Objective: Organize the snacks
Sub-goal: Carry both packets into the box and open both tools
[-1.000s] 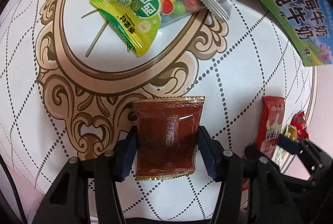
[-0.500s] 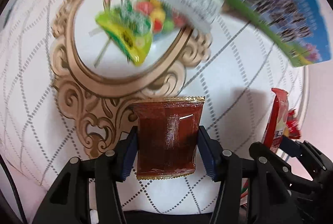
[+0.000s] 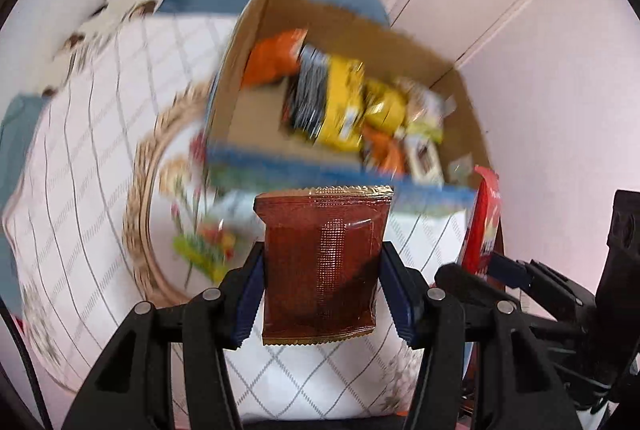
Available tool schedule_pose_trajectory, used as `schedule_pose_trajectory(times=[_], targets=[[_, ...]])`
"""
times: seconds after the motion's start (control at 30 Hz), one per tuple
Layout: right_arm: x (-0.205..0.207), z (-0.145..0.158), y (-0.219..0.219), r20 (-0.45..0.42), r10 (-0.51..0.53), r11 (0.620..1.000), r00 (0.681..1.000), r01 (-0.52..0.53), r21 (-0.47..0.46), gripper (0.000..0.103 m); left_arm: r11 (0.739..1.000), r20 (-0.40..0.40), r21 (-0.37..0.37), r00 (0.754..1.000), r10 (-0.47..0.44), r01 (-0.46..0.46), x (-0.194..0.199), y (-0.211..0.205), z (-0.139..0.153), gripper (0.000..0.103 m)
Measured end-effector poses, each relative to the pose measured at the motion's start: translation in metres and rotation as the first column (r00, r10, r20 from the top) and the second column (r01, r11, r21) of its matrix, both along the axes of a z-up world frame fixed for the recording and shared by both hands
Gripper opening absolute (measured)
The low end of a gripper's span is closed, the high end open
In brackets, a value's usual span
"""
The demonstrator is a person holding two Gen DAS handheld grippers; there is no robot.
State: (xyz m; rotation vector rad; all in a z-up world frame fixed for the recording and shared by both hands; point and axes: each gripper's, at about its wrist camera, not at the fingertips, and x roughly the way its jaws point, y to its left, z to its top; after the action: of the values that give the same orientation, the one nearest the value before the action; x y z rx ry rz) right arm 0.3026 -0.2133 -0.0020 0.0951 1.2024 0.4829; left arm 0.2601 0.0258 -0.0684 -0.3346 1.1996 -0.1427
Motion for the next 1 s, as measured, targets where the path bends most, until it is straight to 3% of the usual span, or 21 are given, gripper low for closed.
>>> schedule_pose_trajectory(times=[0.17, 0.37, 0.57, 0.8, 0.87, 0.9, 0.93, 1.0], targets=[[0.049, 0.027, 0.008, 0.067, -0.03, 1.0, 0.997, 0.03, 0.007, 0.054, 0.999, 0.027, 0.034, 1.0, -0.014, 0.013, 0.052, 0.008, 0.016, 0.052], [0.1, 0.032, 0.03, 0.119, -0.04, 0.999, 0.992, 0.044, -0.032, 0.054, 0.996, -0.012, 0.085, 1.0, -0.012, 0.013, 0.119, 0.016, 0.001, 0.052], [0.144, -0.009, 0.051, 0.053, -0.047, 0.997, 0.997, 0.05, -0.058, 0.054, 0.992, -0.125, 0.121, 0.992, -0.011, 0.026, 0.17, 0.023, -0.044, 0.052], [0.158, -0.07, 0.06, -0.08, -0.045, 0.998, 0.996, 0.042, -0.037, 0.055, 0.988, -0.228, 0.147, 0.973, -0.016, 0.051, 0.177, 0.026, -0.082, 0.053], [0.16, -0.082, 0.06, -0.134, -0.04, 0.999, 0.99, 0.036, -0.03, 0.068, 0.986, -0.242, 0.158, 0.97, -0.011, 0.051, 0.174, 0.026, -0.087, 0.058], [0.161, -0.088, 0.06, -0.165, -0.036, 0.999, 0.986, 0.034, -0.017, 0.084, 0.986, -0.247, 0.158, 0.969, -0.009, 0.049, 0.173, 0.027, -0.09, 0.068], [0.162, -0.092, 0.061, -0.18, -0.029, 1.0, 0.983, 0.028, -0.009, 0.092, 0.987, -0.247, 0.153, 0.969, -0.009, 0.048, 0.172, 0.027, -0.092, 0.073], [0.163, -0.098, 0.064, -0.195, -0.014, 0.999, 0.981, 0.008, -0.032, 0.093, 0.99, -0.238, 0.134, 0.971, -0.015, 0.049, 0.17, 0.025, -0.092, 0.084]])
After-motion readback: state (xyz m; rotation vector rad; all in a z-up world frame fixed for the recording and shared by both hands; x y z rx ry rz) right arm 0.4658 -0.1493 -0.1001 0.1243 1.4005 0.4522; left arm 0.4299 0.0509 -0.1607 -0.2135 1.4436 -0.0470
